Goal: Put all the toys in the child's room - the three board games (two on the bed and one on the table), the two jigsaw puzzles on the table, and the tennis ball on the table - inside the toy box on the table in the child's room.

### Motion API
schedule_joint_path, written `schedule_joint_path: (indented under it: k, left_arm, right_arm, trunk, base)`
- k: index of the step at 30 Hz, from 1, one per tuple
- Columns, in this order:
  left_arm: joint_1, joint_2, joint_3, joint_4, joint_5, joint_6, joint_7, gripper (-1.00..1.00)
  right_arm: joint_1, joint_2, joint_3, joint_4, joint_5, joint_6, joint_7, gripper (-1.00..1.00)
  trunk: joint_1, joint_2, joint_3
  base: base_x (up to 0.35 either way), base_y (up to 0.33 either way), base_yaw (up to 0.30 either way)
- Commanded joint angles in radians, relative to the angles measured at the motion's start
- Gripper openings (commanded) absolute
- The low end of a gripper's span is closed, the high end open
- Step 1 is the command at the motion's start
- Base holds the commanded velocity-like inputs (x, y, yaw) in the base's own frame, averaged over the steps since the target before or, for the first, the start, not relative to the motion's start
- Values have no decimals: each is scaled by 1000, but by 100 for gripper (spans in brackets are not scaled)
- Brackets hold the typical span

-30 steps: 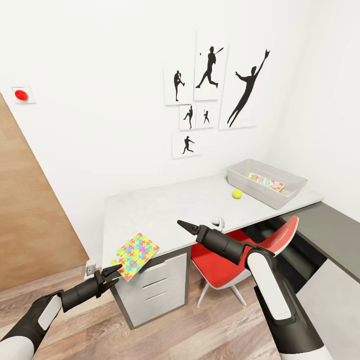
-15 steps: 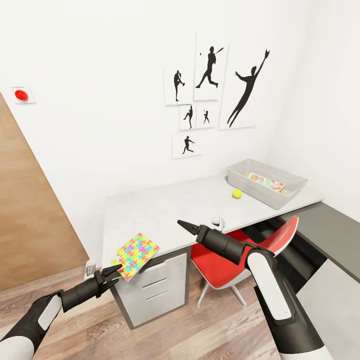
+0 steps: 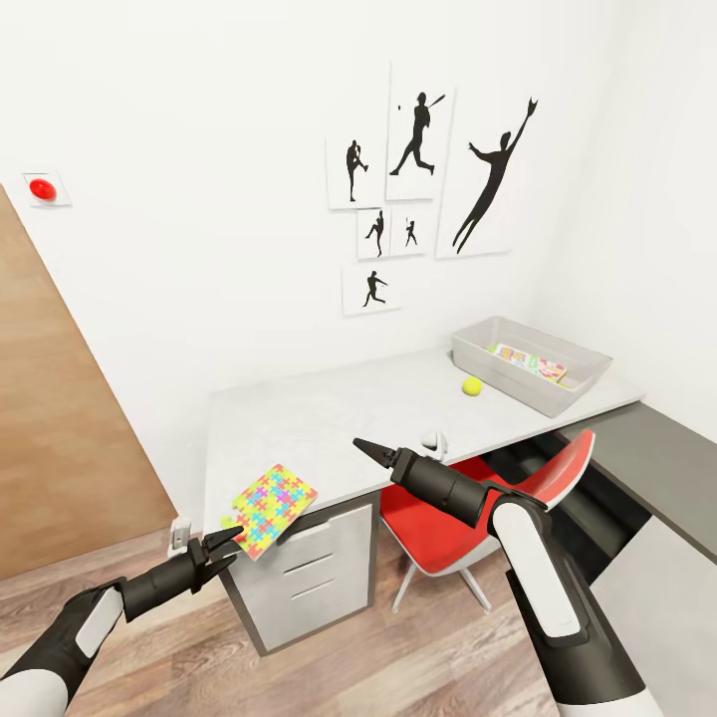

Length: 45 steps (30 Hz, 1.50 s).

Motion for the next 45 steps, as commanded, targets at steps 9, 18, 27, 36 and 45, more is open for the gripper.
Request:
schedule_joint_path:
  k: [9,18,27,36,45]
  left_arm:
    - [-1,0,1,0,5,8,-1,100]
    - [-1,0,1,0,5,9,-1,100]
    - [-1,1,1,0,5,9,-1,100]
    - [-1,0,1,0,5,9,-1,100]
    - [-1,0,1,0,5,9,-1,100]
  right_arm:
    - [-1,0,-1,0,3,4,4,100]
    - [-1,0,0,0,3,4,4,100]
    - [-1,0,0,0,3,4,4,100]
    - [-1,0,0,0,3,4,4,100]
    - [-1,0,0,0,3,4,3,100]
  trunk:
    - [0,-1,-1]
    - [23,-43,-20]
    - [38,-71,-32]
    - [69,-127,-57]
    - [69,-127,-57]
  base:
    - [0,0,0]
    - [0,0,0]
    - [0,0,0]
    - [0,0,0]
    - [0,0,0]
